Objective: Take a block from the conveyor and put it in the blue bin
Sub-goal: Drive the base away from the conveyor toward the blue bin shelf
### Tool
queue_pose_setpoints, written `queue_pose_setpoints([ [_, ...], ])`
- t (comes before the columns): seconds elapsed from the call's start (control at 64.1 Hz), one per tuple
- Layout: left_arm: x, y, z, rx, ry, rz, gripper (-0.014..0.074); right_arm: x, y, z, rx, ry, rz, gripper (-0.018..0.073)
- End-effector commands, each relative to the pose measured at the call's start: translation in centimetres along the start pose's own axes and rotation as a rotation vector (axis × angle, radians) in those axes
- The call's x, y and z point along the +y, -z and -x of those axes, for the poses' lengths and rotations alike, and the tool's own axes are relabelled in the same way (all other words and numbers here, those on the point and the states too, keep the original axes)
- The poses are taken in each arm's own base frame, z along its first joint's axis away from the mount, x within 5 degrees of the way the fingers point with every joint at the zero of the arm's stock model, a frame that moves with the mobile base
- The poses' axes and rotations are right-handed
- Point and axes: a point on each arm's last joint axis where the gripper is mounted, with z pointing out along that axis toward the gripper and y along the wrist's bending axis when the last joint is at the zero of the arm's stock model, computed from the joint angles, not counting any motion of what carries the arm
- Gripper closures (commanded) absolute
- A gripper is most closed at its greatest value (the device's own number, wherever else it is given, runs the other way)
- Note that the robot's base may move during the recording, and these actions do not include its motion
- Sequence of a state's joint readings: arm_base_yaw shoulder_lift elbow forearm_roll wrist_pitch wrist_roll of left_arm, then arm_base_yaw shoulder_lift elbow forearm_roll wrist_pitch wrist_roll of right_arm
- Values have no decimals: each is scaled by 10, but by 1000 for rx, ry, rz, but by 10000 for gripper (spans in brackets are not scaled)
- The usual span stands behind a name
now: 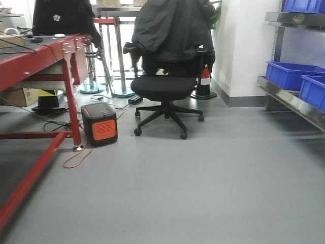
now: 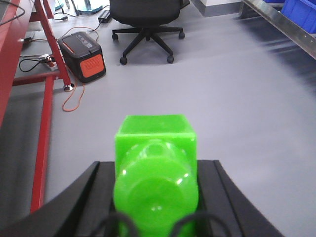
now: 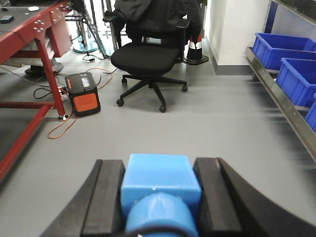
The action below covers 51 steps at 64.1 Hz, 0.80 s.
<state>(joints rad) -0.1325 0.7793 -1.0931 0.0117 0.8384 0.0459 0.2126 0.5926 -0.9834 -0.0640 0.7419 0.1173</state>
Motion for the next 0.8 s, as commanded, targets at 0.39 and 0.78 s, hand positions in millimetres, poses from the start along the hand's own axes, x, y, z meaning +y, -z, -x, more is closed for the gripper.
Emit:
queue_pose_setpoints([
  [0.39, -1, 2, 2, -25, 4, -7, 707, 0, 3, 3, -30, 15, -3, 713],
  [0.78, -1, 2, 2, -25, 4, -7, 707, 0, 3, 3, -30, 15, -3, 713],
])
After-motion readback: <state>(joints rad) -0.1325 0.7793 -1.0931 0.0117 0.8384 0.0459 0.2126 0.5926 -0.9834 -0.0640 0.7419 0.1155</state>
